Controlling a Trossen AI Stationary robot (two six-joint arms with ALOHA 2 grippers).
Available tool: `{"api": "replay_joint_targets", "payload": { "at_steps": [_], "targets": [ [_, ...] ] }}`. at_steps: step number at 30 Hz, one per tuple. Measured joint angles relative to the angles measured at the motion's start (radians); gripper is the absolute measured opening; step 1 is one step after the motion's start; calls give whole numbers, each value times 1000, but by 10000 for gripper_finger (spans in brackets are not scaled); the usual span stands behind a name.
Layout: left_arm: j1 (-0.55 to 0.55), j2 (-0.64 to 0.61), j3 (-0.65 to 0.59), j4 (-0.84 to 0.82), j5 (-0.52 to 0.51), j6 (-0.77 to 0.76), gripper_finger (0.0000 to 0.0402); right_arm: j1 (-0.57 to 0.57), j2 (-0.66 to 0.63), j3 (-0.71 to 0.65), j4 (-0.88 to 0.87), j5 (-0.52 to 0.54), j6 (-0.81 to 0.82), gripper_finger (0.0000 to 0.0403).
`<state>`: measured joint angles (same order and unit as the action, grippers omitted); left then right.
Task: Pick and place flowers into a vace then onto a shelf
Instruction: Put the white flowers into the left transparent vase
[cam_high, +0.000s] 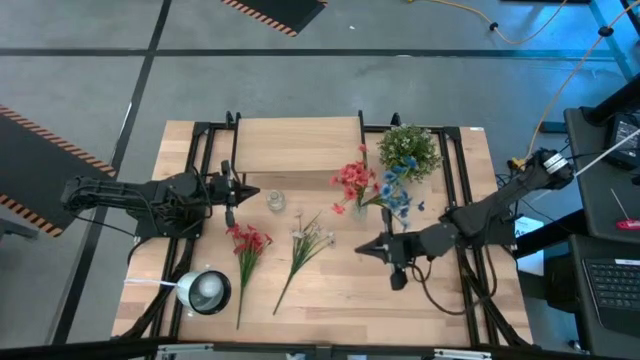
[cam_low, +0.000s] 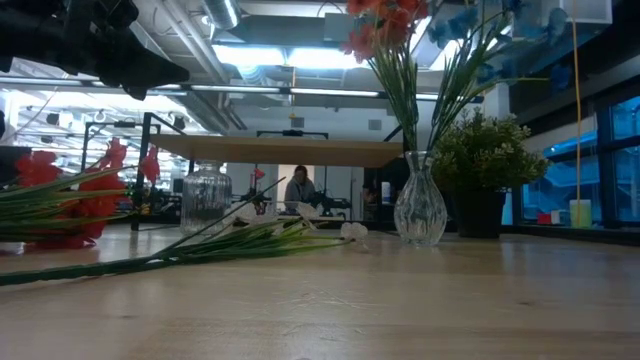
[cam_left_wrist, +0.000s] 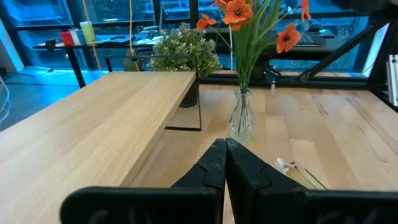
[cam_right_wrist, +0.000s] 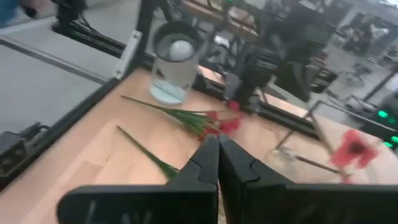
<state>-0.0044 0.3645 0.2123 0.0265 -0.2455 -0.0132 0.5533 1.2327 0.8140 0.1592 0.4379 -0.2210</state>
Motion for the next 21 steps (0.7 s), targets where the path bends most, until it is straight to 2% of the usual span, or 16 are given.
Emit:
{"api": "replay_joint_targets", "payload": {
  "at_steps": [5, 9, 15, 19, 21],
  "targets": [
    [0, 0, 0, 0, 0, 0, 4, 22, 0, -189, 261, -15, 26, 0],
    [0, 0, 0, 0, 0, 16, 6, 21, 0, -311, 435, 36, 94, 0],
    [0, 0, 0, 0, 0, 29, 36, 27, 0, -360, 435, 80, 215, 0],
    [0, 0, 0, 1, 0, 60, 80, 61, 0, -360, 423, 83, 258, 0],
    [0, 0, 0, 9, 1, 61, 107, 87, 0, -360, 418, 128, 278, 0]
  ]
}}
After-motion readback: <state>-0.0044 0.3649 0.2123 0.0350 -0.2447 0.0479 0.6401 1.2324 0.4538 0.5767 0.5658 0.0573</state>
